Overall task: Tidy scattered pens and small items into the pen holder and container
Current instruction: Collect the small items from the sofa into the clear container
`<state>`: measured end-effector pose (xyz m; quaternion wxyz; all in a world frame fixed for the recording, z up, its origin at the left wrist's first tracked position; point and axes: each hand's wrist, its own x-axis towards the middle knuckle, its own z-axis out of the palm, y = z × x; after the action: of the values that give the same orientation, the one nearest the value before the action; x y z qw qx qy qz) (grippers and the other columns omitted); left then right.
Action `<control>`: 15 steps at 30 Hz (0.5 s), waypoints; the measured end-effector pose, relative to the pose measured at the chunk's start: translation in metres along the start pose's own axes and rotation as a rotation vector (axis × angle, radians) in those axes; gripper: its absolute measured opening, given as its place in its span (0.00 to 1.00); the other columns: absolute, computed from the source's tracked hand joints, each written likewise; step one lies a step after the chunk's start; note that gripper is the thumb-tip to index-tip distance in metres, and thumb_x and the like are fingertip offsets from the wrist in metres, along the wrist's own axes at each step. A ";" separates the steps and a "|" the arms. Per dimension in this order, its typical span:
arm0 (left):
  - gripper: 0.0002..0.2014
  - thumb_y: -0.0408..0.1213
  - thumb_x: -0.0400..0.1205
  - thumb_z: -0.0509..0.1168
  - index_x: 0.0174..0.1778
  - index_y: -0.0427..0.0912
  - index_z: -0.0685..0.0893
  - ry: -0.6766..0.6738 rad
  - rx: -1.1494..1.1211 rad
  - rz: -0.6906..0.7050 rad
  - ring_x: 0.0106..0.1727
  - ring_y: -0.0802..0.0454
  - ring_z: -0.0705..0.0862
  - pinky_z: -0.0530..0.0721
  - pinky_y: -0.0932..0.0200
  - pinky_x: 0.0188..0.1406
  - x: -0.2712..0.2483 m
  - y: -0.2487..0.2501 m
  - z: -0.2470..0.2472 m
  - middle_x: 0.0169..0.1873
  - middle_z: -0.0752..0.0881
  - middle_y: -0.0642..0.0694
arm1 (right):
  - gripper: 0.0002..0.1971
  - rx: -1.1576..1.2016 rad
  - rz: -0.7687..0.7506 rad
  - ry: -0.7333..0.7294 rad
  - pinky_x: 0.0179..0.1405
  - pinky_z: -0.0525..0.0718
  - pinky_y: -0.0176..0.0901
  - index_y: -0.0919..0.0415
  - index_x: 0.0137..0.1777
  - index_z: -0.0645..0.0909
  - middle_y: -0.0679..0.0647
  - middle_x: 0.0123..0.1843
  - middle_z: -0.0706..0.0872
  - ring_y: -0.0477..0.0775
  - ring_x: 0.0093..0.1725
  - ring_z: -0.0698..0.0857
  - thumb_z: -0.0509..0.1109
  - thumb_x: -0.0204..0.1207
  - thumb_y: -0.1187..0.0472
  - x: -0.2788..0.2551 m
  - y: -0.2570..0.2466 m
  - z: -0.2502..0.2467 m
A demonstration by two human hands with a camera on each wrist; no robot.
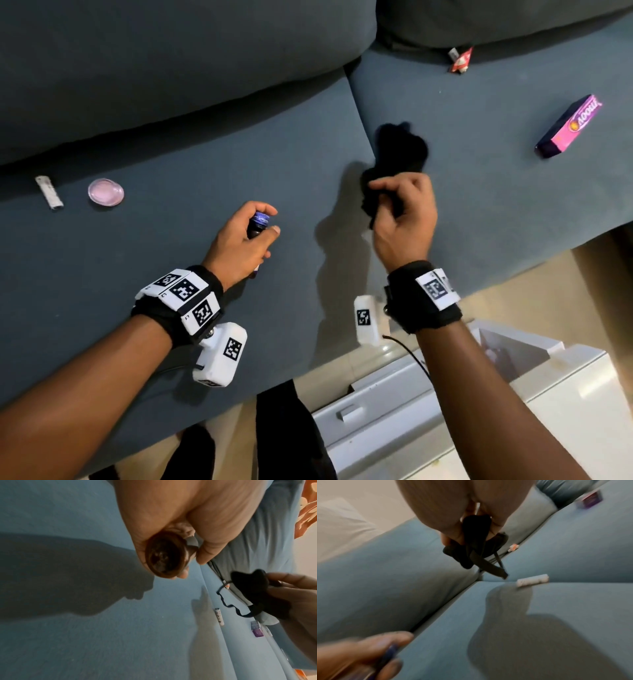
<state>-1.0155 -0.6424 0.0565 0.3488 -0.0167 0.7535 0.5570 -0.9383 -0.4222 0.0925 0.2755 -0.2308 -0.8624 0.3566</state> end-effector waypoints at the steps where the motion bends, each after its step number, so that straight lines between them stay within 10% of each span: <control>1: 0.05 0.38 0.82 0.67 0.50 0.53 0.80 0.029 -0.028 0.008 0.28 0.48 0.80 0.79 0.59 0.25 -0.001 0.001 -0.002 0.38 0.81 0.45 | 0.17 0.036 -0.023 -0.083 0.53 0.81 0.53 0.60 0.45 0.89 0.55 0.47 0.80 0.60 0.47 0.83 0.64 0.66 0.77 -0.009 -0.012 0.010; 6: 0.09 0.46 0.77 0.73 0.44 0.54 0.78 0.265 -0.162 0.021 0.28 0.54 0.80 0.81 0.57 0.29 -0.006 -0.003 -0.031 0.37 0.83 0.49 | 0.21 0.184 -0.091 -0.540 0.51 0.78 0.53 0.58 0.42 0.88 0.54 0.45 0.82 0.58 0.46 0.80 0.62 0.58 0.79 -0.061 -0.066 0.070; 9: 0.15 0.34 0.71 0.77 0.43 0.54 0.78 0.386 -0.113 0.041 0.36 0.56 0.79 0.81 0.58 0.43 -0.014 -0.016 -0.066 0.37 0.81 0.51 | 0.19 0.209 -0.076 -0.770 0.52 0.79 0.50 0.57 0.44 0.87 0.51 0.47 0.83 0.57 0.47 0.80 0.62 0.60 0.75 -0.090 -0.084 0.101; 15: 0.17 0.27 0.71 0.75 0.40 0.54 0.78 0.564 -0.060 0.019 0.36 0.53 0.80 0.82 0.63 0.38 -0.049 -0.053 -0.143 0.38 0.82 0.49 | 0.10 0.158 -0.006 -0.722 0.51 0.83 0.47 0.56 0.49 0.87 0.52 0.45 0.84 0.53 0.45 0.84 0.69 0.69 0.65 -0.093 -0.115 0.148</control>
<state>-1.0288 -0.8016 0.0587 0.1195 -0.1743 0.8041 0.5556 -0.9871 -0.6234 0.0615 -0.0285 -0.0653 -0.8745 0.4798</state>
